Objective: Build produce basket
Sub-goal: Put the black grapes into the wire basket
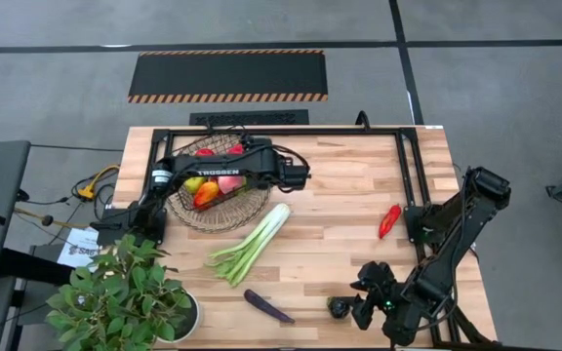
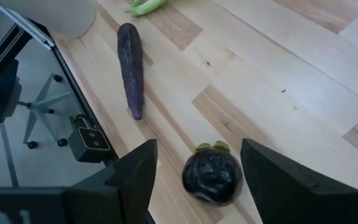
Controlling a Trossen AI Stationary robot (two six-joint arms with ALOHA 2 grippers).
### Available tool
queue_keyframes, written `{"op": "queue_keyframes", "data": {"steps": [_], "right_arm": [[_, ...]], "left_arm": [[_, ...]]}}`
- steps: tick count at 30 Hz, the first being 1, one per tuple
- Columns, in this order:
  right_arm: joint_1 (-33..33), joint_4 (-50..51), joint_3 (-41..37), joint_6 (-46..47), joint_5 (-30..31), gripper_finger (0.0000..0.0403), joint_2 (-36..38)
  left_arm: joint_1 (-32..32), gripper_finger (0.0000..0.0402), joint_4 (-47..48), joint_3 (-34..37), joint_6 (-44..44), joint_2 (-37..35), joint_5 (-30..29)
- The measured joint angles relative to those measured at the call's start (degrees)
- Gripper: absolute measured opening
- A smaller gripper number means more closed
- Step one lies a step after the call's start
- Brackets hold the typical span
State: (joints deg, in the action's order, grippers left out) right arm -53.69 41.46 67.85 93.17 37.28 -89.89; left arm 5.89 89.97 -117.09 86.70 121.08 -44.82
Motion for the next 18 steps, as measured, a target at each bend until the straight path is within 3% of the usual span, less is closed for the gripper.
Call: {"op": "queue_keyframes", "data": {"steps": [5, 12, 18], "right_arm": [[0.0, 0.13, 0.0, -0.02, 0.0, 0.0255, 0.0], [0.01, 0.15, 0.0, -0.07, -0.2, 0.0255, 0.0], [0.07, 0.15, 0.0, -0.08, -1.6, 0.0255, -0.02]], "left_arm": [[0.46, 0.0096, 0.05, 2.72, -0.99, -0.02, 0.2], [3.09, 0.0149, 0.05, 8.69, 1.55, -0.04, 5.04], [3.62, 0.0192, -0.16, 8.37, 0.33, -0.04, 6.32]]}}
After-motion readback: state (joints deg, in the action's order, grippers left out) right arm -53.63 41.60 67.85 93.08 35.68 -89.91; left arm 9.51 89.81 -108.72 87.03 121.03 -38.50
